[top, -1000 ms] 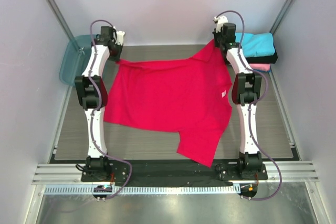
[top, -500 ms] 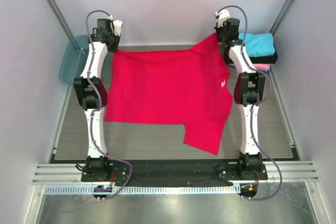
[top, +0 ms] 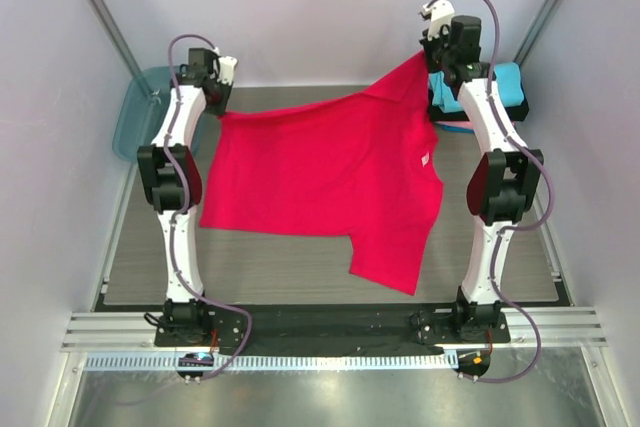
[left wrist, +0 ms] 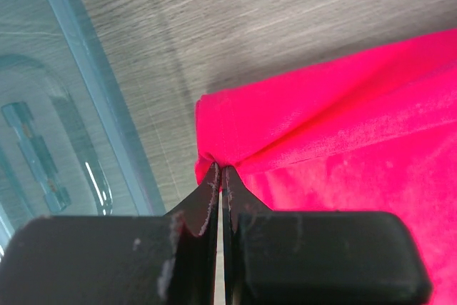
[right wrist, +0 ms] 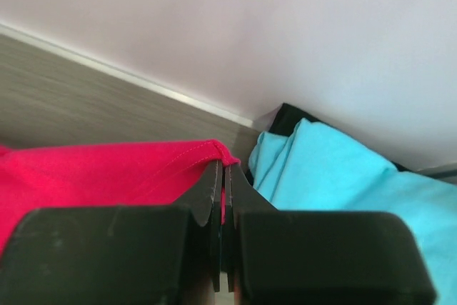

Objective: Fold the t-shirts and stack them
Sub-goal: Fold the tshirt

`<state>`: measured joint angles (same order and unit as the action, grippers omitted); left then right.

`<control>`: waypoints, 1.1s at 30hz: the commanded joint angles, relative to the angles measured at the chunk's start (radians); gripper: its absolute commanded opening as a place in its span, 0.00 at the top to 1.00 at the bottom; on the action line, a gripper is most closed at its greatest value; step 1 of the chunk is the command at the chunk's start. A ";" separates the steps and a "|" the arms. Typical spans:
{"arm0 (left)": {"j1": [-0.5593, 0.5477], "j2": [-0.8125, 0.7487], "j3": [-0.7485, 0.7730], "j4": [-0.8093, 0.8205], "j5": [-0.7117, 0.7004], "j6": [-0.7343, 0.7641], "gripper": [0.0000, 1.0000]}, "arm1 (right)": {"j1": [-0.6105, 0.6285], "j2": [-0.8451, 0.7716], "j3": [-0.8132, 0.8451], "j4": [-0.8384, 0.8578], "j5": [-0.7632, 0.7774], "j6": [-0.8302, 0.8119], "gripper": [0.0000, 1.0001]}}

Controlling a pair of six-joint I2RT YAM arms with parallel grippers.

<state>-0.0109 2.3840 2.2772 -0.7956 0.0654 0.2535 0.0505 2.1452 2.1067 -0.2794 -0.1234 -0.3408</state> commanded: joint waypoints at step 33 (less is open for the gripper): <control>0.034 -0.473 -0.550 0.030 0.045 0.055 1.00 | 0.043 -0.676 -0.774 -0.161 -0.038 0.059 0.99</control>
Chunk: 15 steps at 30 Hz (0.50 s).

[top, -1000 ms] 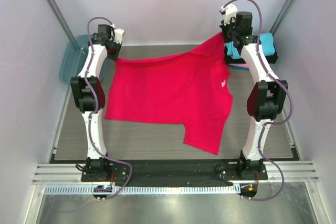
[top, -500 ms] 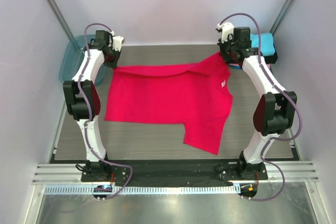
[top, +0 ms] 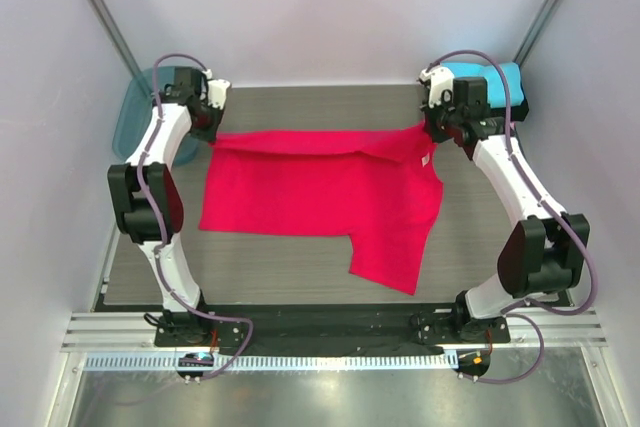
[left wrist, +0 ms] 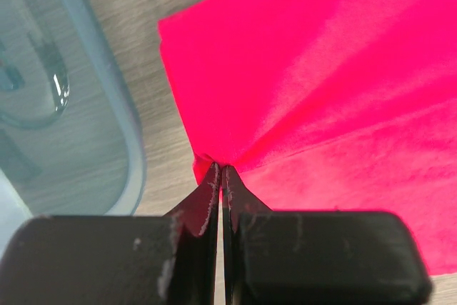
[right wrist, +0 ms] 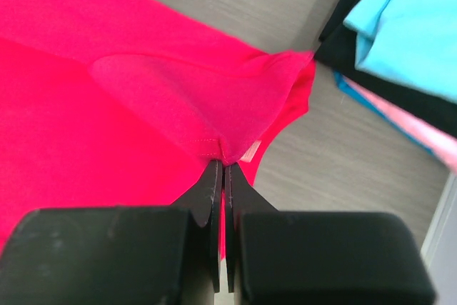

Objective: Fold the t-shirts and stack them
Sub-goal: Fold the tshirt

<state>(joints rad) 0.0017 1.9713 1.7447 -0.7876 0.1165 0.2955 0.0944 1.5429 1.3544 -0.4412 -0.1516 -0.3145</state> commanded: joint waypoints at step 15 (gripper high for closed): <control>0.024 -0.045 -0.140 0.022 -0.008 0.034 1.00 | -0.002 -0.195 -0.196 -0.002 -0.037 0.080 0.99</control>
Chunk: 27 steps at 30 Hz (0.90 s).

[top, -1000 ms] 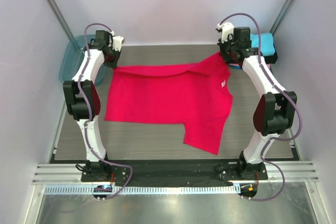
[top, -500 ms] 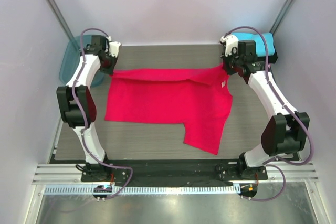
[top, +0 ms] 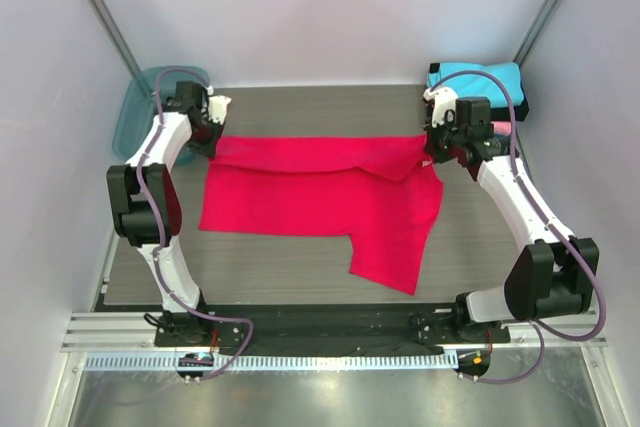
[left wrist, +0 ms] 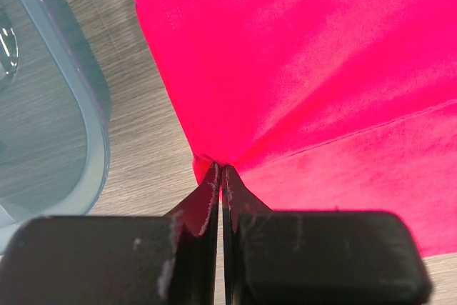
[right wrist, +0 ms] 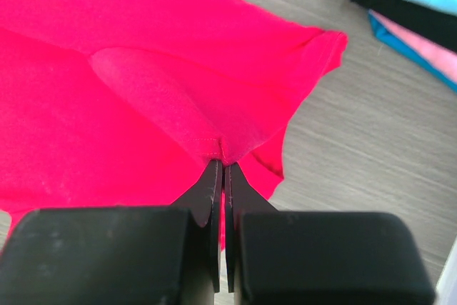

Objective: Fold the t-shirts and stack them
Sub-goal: Fold the tshirt

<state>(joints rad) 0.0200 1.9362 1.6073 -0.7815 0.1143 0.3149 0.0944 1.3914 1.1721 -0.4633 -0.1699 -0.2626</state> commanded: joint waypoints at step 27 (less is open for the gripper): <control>-0.008 -0.011 0.072 -0.021 -0.015 -0.031 0.61 | 0.018 0.115 0.067 0.045 -0.060 0.051 0.99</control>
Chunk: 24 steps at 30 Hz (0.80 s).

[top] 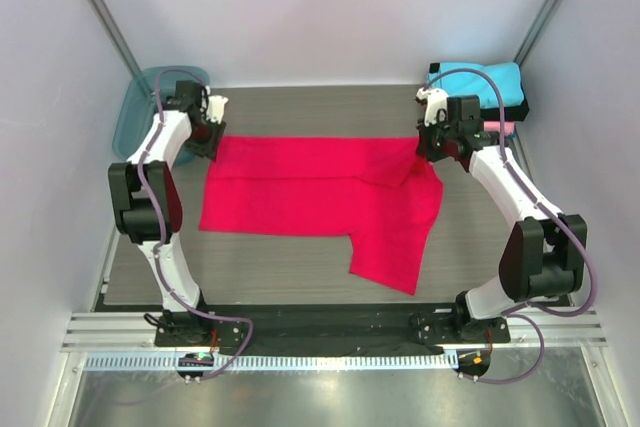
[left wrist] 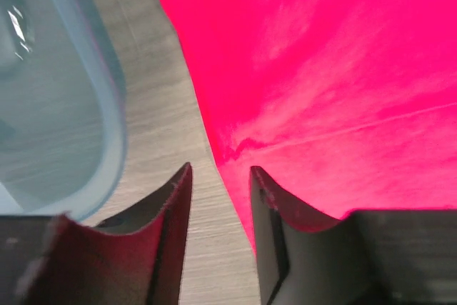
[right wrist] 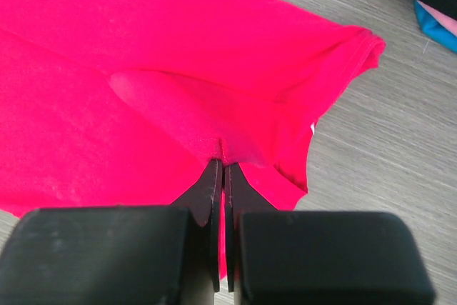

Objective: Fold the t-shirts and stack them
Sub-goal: Fold the tshirt

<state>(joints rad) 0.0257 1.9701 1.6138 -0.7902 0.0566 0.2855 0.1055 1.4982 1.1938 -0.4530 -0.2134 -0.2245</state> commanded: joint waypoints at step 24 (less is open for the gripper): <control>-0.017 0.180 0.087 -0.069 0.037 -0.003 0.96 | 0.005 0.278 0.271 0.057 0.005 0.007 0.99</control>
<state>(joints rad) 0.0086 2.1353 1.6814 -0.8566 0.0990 0.2783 0.1093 1.7584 1.4014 -0.4355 -0.2115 -0.2249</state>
